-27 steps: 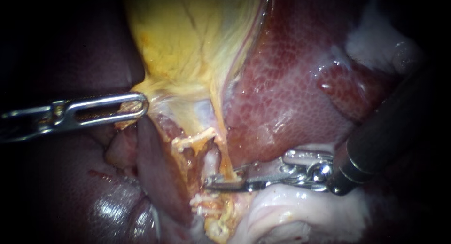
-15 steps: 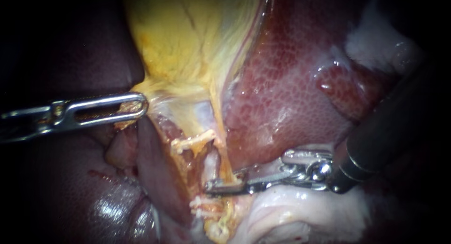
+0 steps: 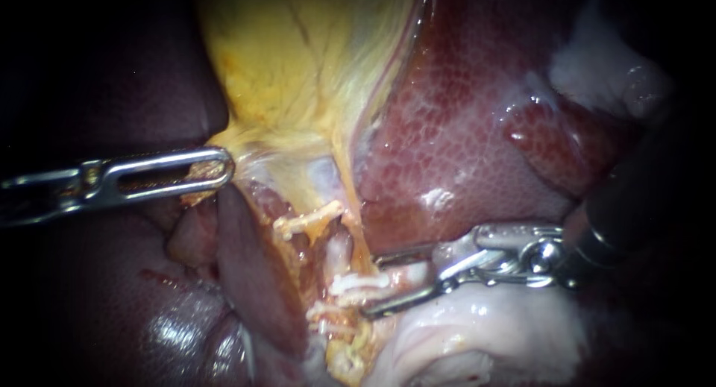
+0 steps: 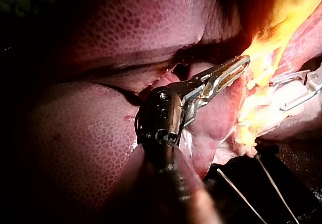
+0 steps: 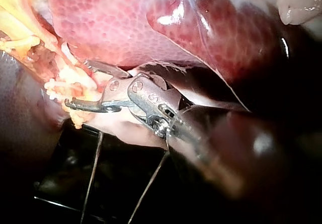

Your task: Going back second clip right tube

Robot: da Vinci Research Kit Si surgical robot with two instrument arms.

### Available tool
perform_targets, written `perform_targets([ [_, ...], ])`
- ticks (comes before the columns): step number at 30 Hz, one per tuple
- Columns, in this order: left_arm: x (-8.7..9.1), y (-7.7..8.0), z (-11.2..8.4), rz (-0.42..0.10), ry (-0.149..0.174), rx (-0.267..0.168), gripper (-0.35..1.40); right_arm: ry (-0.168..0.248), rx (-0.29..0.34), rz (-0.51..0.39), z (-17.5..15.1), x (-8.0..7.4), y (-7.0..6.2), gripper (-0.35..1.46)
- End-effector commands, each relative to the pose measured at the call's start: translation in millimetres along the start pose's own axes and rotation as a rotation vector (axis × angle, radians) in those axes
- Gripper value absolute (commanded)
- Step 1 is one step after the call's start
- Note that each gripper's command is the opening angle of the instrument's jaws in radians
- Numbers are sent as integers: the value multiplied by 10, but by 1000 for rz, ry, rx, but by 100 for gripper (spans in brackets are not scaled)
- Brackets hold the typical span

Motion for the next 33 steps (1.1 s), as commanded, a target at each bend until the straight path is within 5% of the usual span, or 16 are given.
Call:
perform_targets([
  [1,1,0,0,0,0,-1,-35,18,3,-18,-13,9,-4,60],
  [6,2,0,1,1,-2,-4,-35,82,-8,-77,-56,54,-25,60],
  [11,8,0,6,4,-3,-2,-35,119,-18,-106,-80,80,-37,60],
  [16,25,0,25,12,-1,7,-35,124,-16,-112,-83,79,-37,60],
  [27,79,5,113,44,65,18,-35,127,-16,-112,-81,78,-38,60],
  [33,81,5,116,47,74,21,-35,127,-16,-112,-81,79,-39,60],
])
